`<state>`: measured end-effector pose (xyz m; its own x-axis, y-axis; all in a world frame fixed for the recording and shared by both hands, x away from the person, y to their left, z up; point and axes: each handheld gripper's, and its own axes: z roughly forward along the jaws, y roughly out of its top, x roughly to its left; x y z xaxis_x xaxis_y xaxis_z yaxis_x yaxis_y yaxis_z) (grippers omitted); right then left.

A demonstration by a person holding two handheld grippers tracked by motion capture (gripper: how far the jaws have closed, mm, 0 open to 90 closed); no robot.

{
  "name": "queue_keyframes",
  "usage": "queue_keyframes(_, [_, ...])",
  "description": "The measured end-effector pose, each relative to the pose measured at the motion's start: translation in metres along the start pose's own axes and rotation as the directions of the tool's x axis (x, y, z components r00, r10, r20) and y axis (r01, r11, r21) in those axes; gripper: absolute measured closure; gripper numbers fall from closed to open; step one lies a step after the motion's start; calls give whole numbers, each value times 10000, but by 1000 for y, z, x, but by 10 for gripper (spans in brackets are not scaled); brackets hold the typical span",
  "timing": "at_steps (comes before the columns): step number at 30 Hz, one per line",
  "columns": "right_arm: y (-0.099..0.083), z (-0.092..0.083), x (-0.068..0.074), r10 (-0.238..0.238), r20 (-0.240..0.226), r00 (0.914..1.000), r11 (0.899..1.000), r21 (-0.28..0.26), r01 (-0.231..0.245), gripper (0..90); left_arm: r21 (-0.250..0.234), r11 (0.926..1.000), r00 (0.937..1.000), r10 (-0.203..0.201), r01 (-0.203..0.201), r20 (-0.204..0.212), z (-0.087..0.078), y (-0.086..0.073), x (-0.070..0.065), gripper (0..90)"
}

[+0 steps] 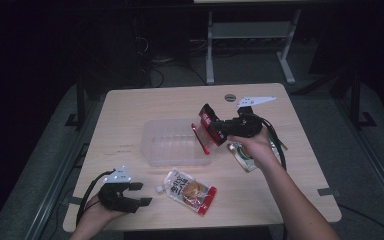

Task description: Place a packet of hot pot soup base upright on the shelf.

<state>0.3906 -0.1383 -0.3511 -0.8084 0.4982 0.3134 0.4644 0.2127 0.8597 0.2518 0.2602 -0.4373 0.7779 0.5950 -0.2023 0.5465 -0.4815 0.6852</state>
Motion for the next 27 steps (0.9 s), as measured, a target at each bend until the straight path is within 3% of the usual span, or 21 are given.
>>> queue_keyframes(13, [-3, 7, 1, -51, 344, 9994, 9985, 549, 32, 865, 52, 9999, 9999, 85, -86, 79, 2, 0, 0, 321])
queue_keyframes(27, [-14, 19, -7, 49, 394, 9992, 9953, 967, -87, 882, 146, 9998, 9999, 100, -101, 107, 3, 0, 1, 321])
